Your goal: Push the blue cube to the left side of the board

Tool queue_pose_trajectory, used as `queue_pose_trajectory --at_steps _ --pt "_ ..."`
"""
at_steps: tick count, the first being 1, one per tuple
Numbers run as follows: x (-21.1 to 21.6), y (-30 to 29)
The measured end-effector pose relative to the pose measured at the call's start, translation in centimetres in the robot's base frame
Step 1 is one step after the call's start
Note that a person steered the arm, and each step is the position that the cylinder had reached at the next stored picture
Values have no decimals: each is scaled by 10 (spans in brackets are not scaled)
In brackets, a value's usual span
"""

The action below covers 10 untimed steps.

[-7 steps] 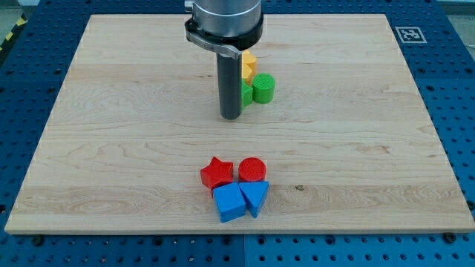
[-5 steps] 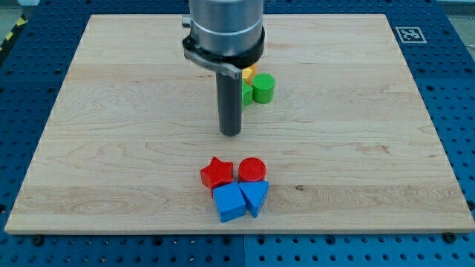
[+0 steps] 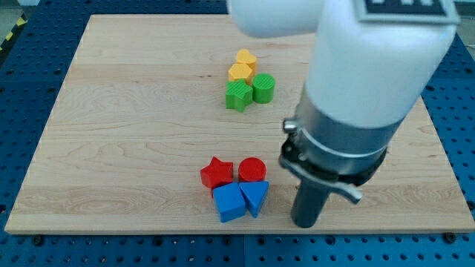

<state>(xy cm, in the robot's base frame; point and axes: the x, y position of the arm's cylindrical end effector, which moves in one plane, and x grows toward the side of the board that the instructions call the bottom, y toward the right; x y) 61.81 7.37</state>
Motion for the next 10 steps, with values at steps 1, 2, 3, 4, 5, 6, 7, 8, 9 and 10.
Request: queue_pose_trajectory --at_steps 1,2,3,4,5,6,7,8,9,10 --pt "1 -9" --pt "0 -32" --pt "0 -65" --pt "0 -92" --pt "0 -120" --pt "0 -145" --pt "-2 -137" --pt "-14 -119" --pt "-28 -125" --pt "-29 -150"
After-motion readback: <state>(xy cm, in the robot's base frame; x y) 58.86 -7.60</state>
